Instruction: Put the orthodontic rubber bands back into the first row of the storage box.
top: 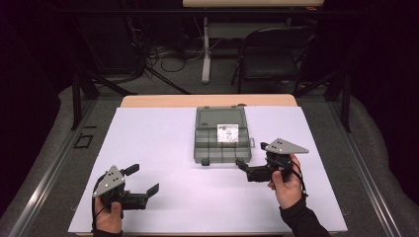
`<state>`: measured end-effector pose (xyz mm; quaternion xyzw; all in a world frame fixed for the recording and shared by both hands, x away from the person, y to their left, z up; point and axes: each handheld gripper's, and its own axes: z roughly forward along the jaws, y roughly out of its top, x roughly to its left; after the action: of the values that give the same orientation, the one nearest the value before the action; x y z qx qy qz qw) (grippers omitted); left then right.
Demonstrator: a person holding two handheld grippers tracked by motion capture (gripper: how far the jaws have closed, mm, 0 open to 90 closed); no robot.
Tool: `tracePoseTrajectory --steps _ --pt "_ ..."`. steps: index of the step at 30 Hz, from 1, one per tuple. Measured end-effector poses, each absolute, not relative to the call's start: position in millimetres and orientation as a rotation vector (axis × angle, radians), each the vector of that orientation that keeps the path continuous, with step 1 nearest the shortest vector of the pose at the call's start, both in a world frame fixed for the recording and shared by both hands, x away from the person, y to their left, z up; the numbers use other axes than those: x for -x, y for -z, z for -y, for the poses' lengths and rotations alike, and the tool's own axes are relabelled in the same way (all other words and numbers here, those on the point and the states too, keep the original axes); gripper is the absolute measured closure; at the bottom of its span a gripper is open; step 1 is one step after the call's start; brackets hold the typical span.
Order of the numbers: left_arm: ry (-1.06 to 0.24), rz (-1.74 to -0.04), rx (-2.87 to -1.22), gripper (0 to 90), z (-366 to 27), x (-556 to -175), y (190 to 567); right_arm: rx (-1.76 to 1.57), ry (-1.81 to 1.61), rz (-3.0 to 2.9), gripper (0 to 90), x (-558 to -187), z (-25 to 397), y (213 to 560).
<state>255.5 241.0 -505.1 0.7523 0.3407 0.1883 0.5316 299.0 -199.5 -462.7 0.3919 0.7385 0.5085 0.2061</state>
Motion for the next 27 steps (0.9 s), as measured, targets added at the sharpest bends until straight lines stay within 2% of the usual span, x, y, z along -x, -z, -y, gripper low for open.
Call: tracePoseTrajectory --steps 15,27 --pt "-0.458 -0.813 -1.785 2.9 -242 -255 505 -1.051 -1.366 -2.038 0.0 -246 214 485" --pt "-0.457 -0.813 -1.78 2.8 -242 -254 504 -1.065 -1.411 -2.014 0.0 -234 223 498"
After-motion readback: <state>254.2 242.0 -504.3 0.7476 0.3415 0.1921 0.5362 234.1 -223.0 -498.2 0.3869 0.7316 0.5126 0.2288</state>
